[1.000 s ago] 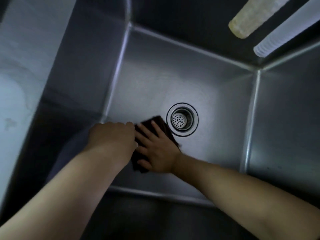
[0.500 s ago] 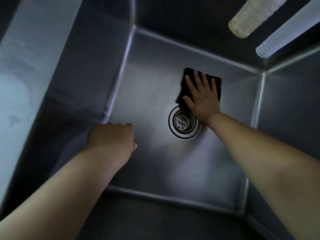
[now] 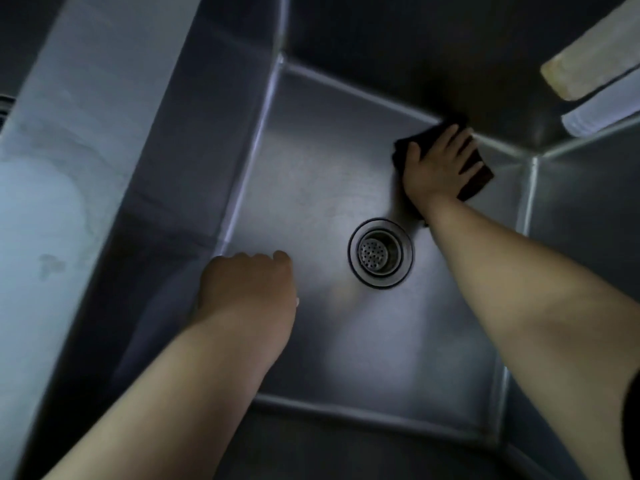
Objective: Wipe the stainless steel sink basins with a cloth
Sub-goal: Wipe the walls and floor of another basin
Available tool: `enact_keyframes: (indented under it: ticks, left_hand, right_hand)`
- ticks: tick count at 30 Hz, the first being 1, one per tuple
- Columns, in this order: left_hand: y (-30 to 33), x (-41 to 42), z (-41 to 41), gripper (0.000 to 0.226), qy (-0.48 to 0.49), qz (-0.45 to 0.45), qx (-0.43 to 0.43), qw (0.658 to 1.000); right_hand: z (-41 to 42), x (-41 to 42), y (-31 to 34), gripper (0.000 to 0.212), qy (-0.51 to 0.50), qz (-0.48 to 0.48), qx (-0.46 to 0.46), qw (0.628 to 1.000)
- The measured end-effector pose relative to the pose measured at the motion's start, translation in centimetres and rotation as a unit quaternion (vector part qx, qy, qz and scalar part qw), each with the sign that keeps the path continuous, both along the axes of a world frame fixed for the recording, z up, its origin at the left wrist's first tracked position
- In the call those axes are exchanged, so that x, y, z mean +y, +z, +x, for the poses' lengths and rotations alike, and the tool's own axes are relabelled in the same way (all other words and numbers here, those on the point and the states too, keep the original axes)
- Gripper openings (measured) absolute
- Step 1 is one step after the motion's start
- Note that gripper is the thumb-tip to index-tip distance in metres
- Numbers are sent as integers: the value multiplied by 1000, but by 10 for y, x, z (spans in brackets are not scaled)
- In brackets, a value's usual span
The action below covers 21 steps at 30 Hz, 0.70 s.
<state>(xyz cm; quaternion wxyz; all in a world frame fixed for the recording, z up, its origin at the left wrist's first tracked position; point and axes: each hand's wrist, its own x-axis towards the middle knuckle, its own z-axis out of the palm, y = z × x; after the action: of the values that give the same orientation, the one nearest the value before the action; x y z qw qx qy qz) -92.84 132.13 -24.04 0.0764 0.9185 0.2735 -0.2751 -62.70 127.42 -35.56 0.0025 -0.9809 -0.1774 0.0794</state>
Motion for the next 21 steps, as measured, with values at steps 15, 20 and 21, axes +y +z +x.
enact_keyframes:
  ticks: [15,20,21]
  left_hand:
    - [-3,9,-4,34,27,13,-14,999]
    - [-11,9,-8,38,37,5,-5,999]
    - [-13,8,-8,40,37,1,0,999]
  right_hand:
    - [-107,60,-8,76,419,-1,-3,908]
    - [-130,26,-11,75,567,-5,9,823]
    - [-123,25,-11,74,589,-4,12,808]
